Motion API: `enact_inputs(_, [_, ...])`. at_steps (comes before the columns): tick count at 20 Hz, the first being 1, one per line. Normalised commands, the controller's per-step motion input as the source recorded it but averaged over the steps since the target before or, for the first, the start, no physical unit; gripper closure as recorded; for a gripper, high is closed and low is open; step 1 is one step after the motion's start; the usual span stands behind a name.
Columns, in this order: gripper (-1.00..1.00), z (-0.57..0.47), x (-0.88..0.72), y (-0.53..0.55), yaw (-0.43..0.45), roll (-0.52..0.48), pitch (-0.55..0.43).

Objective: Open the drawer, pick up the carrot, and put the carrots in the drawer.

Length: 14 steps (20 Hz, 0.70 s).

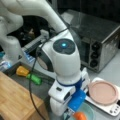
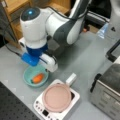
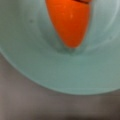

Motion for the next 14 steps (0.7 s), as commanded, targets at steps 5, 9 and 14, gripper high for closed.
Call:
enact_inputs(5, [-1.00,0.03,0.33,-0.06,0.031,0.030,0.170])
enact_inputs(9, [-1.00,0.02,0.32,-0.09,0.042,0.039,0.140])
enact_inputs(14, [-1.00,0.03,0.35,-0.13,0.040,0.064,0.150])
